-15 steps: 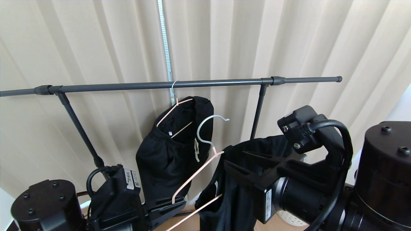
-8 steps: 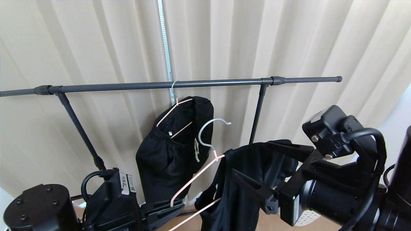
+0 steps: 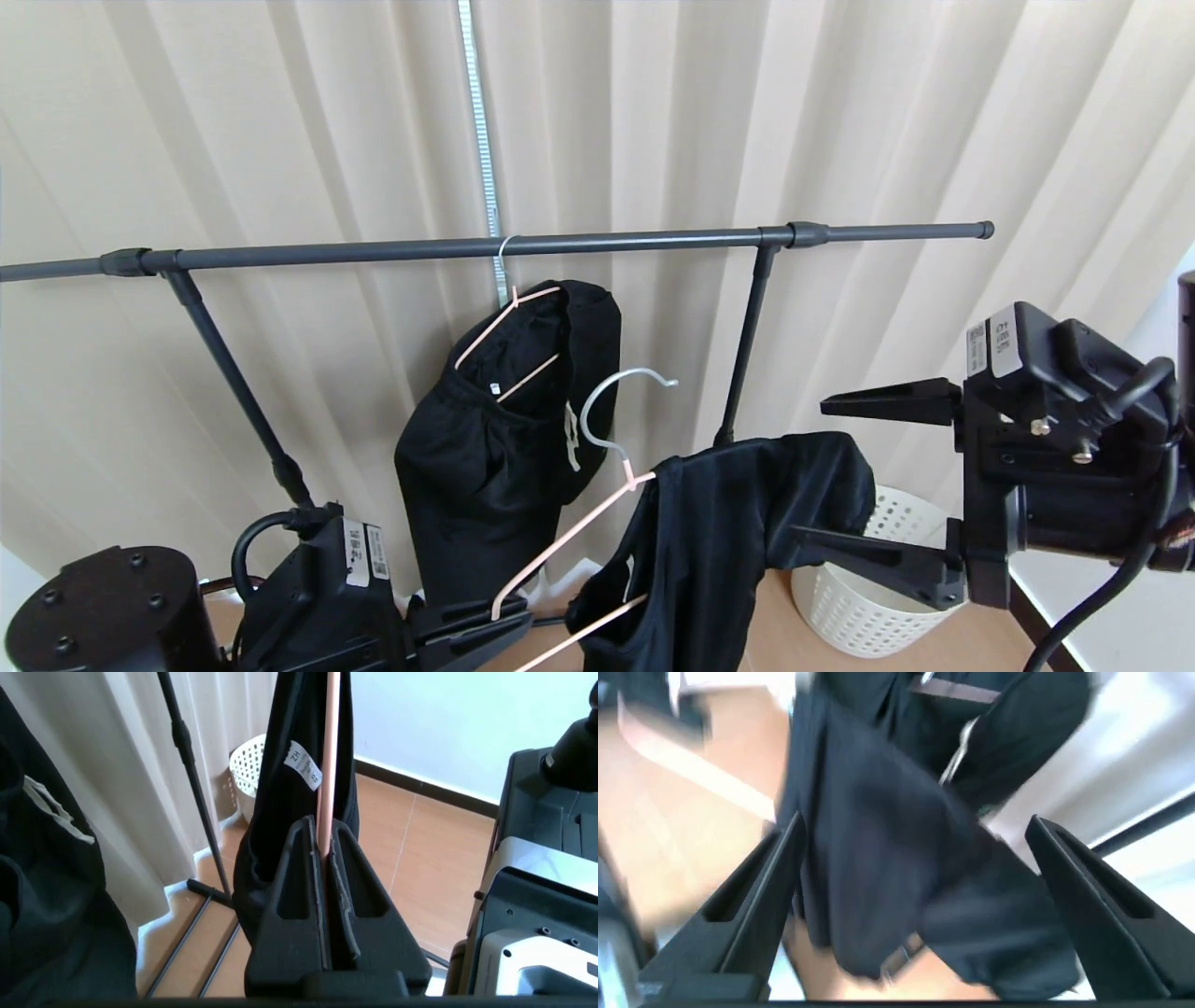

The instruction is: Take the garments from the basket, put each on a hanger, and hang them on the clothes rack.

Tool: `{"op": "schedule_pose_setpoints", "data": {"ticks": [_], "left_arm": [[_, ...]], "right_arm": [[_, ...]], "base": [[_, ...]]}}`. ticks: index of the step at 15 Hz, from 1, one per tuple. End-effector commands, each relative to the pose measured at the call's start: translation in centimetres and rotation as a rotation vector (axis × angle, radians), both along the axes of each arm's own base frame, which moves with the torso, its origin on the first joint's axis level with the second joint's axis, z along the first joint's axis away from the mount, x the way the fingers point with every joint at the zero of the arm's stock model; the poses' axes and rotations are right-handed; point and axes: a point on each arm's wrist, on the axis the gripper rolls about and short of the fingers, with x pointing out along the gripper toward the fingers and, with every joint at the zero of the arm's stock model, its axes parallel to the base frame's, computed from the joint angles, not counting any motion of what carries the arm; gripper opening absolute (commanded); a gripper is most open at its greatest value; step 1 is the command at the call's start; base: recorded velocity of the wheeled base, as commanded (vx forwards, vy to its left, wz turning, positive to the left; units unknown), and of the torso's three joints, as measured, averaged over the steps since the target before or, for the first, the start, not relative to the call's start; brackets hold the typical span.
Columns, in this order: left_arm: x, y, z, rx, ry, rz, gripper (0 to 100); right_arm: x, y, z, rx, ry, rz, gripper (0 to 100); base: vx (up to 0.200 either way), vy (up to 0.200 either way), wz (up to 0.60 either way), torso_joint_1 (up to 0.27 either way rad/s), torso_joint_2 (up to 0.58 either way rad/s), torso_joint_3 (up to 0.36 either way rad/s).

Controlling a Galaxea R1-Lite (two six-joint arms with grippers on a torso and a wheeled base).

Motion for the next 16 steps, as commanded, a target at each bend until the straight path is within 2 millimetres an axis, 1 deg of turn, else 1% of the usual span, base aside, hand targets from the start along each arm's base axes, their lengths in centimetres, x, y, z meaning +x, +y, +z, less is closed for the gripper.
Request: {"op": "schedule_pose_setpoints", "data": {"ticks": [1,2,3,4,5,7,10,16], "left_arm": [[-0.1,0.1,-0.1,0.004,0.003,-0.001,0],[-0.2,0.1,-0.2,0.007,0.007,-0.001,0],[-0.2,0.1,-0.2,0.007,0.007,-0.004,0],[-0.3,0.1,-0.3,0.010,0.009,-0.008,0],[-0.4,0.1,-0.3,0.012,0.012,-0.014,0],[-0.5,0.2,-0.4,0.015,0.007,-0.036,0],[-0.6,0.2,-0.4,0.020,0.000,-0.041,0],[-0.7,0.1,-0.3,0.018,-0.004,-0.044,0]], "right_arm": [[3.8,-1.3,1.0,-0.047,0.025,0.071,100],[5.4,-1.5,1.0,-0.068,0.037,0.160,100],[6.1,-1.5,0.9,-0.088,0.032,0.203,100],[7.8,-1.5,0.4,-0.146,0.038,0.261,100],[8.7,-1.3,0.0,-0.191,0.061,0.312,100],[10.0,-0.6,-0.4,-0.208,0.131,0.371,100],[11.1,0.8,-1.7,-0.204,0.155,0.406,100],[10.8,2.7,-2.9,-0.214,0.195,0.464,100]], "base": [[0.000,0.000,0.00,0.000,0.00,0.000],[0.000,0.000,0.00,0.000,0.00,0.000],[0.000,0.000,0.00,0.000,0.00,0.000],[0.000,0.000,0.00,0.000,0.00,0.000],[0.000,0.000,0.00,0.000,0.00,0.000],[0.000,0.000,0.00,0.000,0.00,0.000],[0.000,0.000,0.00,0.000,0.00,0.000],[0.000,0.000,0.00,0.000,0.00,0.000]]}}
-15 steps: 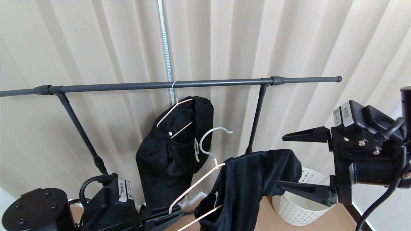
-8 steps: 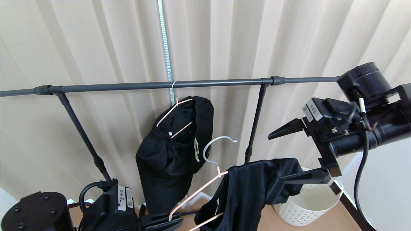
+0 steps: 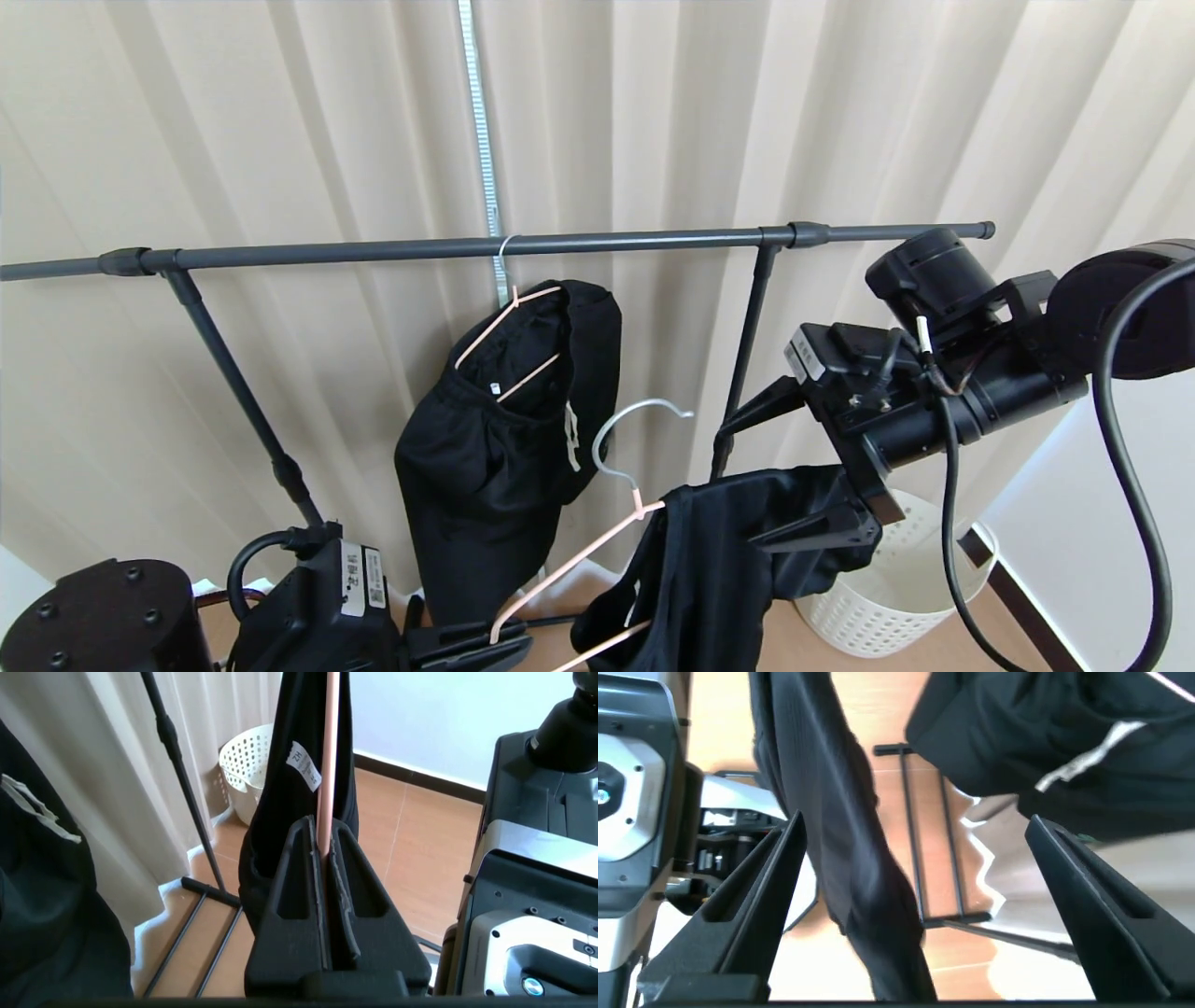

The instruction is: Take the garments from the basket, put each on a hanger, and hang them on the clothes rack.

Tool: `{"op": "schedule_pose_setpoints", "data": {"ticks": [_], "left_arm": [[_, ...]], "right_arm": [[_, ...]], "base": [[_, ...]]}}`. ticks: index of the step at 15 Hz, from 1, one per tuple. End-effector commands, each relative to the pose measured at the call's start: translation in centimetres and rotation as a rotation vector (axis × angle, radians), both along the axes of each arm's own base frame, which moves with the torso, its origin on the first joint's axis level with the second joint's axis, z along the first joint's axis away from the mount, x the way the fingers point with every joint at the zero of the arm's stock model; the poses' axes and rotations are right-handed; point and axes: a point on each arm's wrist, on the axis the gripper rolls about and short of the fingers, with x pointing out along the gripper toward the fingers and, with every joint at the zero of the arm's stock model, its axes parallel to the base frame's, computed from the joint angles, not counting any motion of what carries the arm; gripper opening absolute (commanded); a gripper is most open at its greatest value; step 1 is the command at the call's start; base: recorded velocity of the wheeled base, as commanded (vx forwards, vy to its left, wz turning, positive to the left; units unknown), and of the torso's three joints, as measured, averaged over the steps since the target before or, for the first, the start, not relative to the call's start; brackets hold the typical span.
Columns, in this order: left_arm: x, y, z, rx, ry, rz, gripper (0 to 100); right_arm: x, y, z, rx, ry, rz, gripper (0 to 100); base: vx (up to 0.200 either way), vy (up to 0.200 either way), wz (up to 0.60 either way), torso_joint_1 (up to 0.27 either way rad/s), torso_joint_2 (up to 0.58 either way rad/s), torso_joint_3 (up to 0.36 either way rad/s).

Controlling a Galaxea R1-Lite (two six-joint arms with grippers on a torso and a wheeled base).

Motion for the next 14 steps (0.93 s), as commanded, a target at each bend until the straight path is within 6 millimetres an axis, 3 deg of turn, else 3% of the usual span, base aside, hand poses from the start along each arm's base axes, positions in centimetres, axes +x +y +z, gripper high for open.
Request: {"op": "schedule_pose_setpoints", "data": {"ticks": [1,8,9,14], "left_arm": [[-0.10,-0.06,0.00,0.000,0.000,-0.007,0],[-0.07,-0.08,0.03,0.000,-0.003,-0.005,0],[-0.03,-0.11,0.02,0.000,-0.003,-0.005,0],[-0.03,-0.11,0.02,-0.002,0.000,-0.005,0]], "right_arm": [[0.19,0.67,-0.77,-0.011,0.022,0.017,100],[-0.24,1.65,-0.96,-0.017,0.034,0.041,100],[-0.36,1.59,-1.07,-0.019,0.038,0.041,0],[-0.69,1.54,-0.75,-0.016,0.029,0.046,0]], "base": [[0.000,0.000,0.00,0.000,0.00,0.000],[0.000,0.000,0.00,0.000,0.00,0.000],[0.000,0.000,0.00,0.000,0.00,0.000],[0.000,0.000,0.00,0.000,0.00,0.000]]}}
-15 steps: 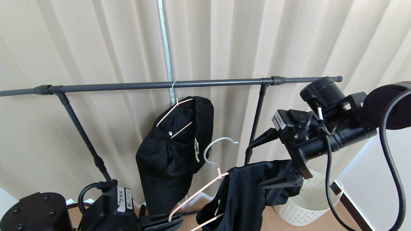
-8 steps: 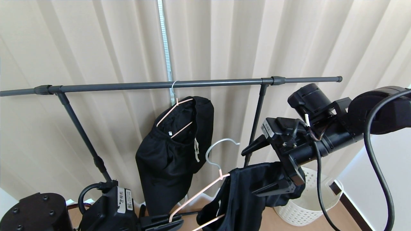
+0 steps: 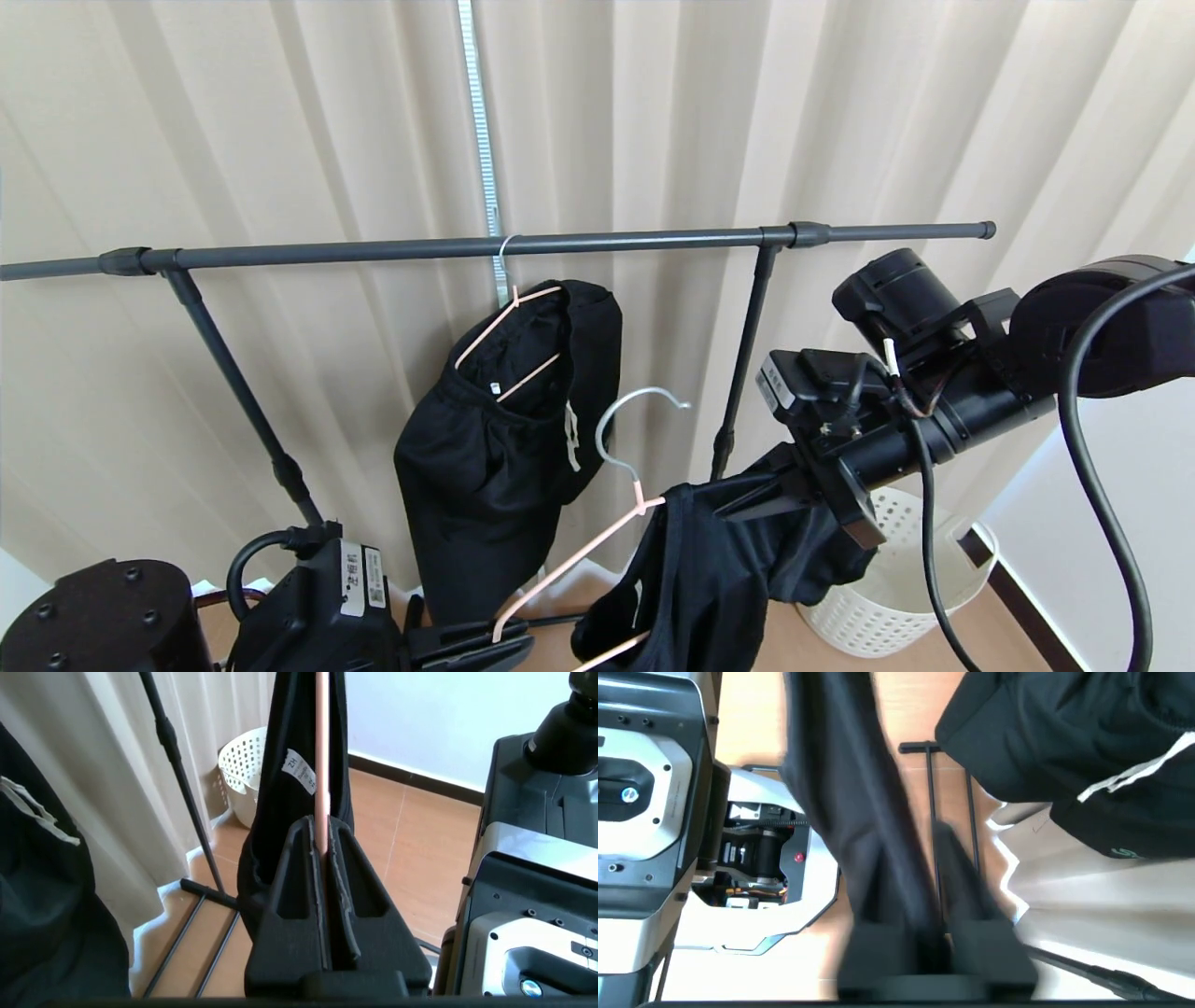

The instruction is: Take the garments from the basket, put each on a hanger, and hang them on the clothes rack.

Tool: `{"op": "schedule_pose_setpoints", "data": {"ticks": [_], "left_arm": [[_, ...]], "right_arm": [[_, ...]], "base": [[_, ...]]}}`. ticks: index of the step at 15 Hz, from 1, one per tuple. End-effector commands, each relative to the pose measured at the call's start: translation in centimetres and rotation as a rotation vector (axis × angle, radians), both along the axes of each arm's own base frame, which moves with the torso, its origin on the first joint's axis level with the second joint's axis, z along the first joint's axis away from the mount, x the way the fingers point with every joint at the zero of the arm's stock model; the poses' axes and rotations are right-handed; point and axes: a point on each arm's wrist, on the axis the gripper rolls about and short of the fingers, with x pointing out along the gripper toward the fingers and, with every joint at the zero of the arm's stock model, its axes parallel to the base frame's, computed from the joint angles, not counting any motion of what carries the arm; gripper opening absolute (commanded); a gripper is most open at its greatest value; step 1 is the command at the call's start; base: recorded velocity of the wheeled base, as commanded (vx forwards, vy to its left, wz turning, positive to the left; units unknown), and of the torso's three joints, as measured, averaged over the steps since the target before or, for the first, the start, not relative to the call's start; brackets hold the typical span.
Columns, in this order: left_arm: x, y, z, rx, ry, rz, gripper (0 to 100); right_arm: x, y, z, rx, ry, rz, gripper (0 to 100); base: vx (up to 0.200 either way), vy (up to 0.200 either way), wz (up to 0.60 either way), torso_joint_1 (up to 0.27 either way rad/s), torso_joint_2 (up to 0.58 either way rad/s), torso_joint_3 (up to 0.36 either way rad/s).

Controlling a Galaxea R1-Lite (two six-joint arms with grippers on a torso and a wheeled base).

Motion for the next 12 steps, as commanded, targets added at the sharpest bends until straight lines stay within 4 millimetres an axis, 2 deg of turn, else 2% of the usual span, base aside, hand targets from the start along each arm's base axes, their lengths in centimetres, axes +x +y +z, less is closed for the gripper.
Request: {"op": "schedule_pose_setpoints", "data": {"ticks": [1,9,10,12], "left_arm": [[0.1,0.0,0.0,0.001,0.001,0.001,0],[0.6,0.1,0.0,0.001,-0.001,0.024,0],[0.7,0.0,-0.1,0.002,0.000,0.024,100],[1.0,-0.1,0.0,-0.005,0.007,0.033,100]], "right_arm": [[-0.3,-0.1,0.4,0.005,-0.010,0.001,0],[-2.4,-1.1,2.4,0.031,-0.064,0.002,0],[-2.6,-1.2,2.7,0.035,-0.070,0.001,0],[-2.8,-1.3,2.9,0.037,-0.077,0.000,0]], "base": [[0.000,0.000,0.00,0.000,0.00,0.000],[0.000,0.000,0.00,0.000,0.00,0.000],[0.000,0.000,0.00,0.000,0.00,0.000],[0.000,0.000,0.00,0.000,0.00,0.000]]}}
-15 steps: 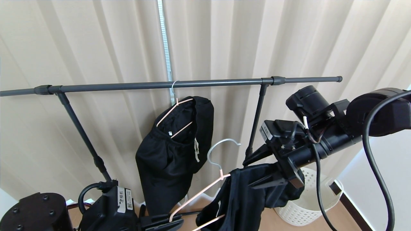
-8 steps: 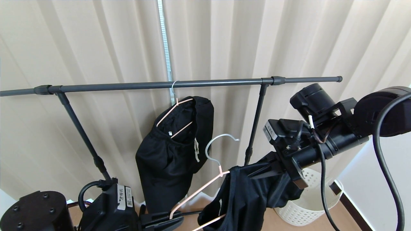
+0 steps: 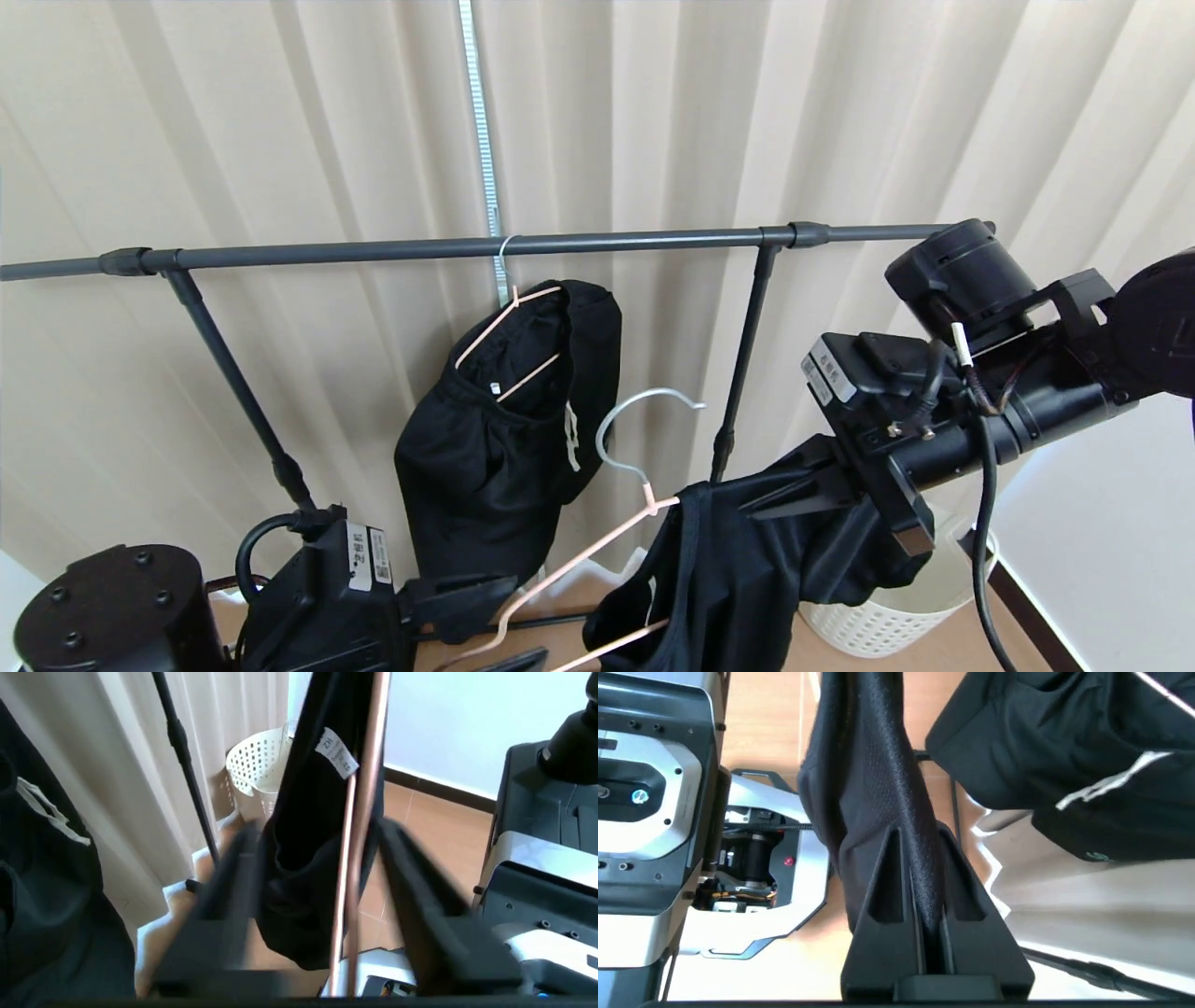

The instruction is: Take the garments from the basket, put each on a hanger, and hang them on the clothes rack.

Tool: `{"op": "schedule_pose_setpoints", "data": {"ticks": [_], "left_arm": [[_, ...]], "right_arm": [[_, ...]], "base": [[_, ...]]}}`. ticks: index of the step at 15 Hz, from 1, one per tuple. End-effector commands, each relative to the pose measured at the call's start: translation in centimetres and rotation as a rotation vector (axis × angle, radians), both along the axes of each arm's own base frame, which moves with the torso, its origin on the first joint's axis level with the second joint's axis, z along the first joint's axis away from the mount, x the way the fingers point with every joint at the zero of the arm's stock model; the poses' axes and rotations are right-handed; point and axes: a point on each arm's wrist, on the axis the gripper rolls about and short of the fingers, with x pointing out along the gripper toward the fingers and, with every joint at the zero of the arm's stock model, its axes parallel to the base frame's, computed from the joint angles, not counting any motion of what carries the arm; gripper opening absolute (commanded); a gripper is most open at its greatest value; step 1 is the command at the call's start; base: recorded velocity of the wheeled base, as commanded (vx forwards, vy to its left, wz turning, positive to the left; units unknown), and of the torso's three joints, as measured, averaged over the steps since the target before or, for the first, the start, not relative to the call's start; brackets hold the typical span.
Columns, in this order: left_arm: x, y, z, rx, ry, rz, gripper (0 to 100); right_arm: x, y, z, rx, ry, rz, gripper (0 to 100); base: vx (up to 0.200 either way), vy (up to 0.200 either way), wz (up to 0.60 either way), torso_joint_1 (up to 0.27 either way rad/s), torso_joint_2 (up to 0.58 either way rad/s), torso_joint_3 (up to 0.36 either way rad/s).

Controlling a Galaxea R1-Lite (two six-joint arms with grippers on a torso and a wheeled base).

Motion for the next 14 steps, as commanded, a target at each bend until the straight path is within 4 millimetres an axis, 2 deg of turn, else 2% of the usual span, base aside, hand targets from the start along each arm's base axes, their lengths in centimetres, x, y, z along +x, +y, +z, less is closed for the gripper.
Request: {"op": "schedule_pose_setpoints", "data": {"ticks": [1,7,11,14], "left_arm": [[0.6,0.2,-0.3,0.008,0.011,0.028,100],[4.7,1.9,-1.9,0.014,0.030,0.199,100],[5.6,1.3,-4.0,0.036,0.069,0.220,100],[6.1,-0.4,-4.2,0.021,0.092,0.304,100]], "right_arm": [[-0.5,-0.1,0.6,-0.002,-0.024,-0.002,0],[-0.9,0.4,1.7,-0.206,-0.213,-0.163,0],[-1.0,1.6,2.2,-0.245,-0.303,-0.264,0],[-0.6,2.3,2.8,-0.212,-0.359,-0.359,0]], "base": [[0.000,0.000,0.00,0.000,0.00,0.000],[0.000,0.000,0.00,0.000,0.00,0.000],[0.000,0.000,0.00,0.000,0.00,0.000],[0.000,0.000,0.00,0.000,0.00,0.000]]}}
